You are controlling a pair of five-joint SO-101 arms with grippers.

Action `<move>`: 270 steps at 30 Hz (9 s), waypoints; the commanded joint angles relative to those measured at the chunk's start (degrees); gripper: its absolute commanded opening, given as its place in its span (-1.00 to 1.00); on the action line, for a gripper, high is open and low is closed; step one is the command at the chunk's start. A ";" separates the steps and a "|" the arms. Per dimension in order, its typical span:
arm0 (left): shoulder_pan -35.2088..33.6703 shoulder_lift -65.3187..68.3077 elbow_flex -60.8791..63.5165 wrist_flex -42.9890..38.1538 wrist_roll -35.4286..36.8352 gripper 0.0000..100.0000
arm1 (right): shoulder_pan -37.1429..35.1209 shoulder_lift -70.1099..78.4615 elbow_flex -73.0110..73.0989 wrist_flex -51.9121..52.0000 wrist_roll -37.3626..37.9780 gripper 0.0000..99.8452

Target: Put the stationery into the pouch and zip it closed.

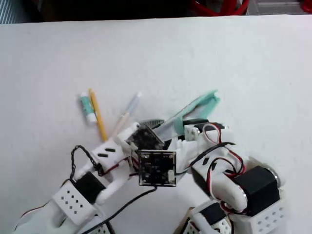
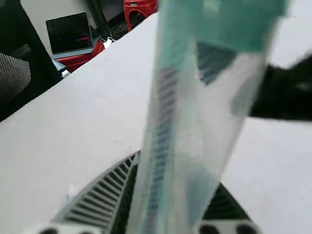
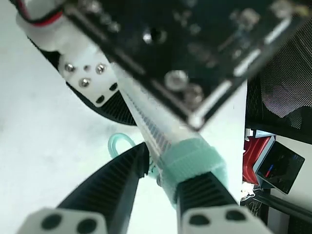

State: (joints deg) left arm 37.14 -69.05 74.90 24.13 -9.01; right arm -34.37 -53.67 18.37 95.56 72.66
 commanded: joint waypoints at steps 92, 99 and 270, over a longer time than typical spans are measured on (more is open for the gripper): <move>-17.01 27.56 -7.74 -21.19 4.66 -0.91 | -0.40 0.31 23.56 -42.07 -30.59 -0.62; -18.59 11.47 -3.60 -9.32 4.66 -0.54 | -0.57 0.22 23.82 -42.77 -30.59 -0.63; -13.14 9.19 1.76 -17.49 5.19 -0.68 | 10.24 69.23 -75.52 -4.70 -97.23 -0.48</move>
State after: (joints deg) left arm 23.25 -60.35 76.57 5.85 -3.12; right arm -24.09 14.99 -56.88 91.87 -24.22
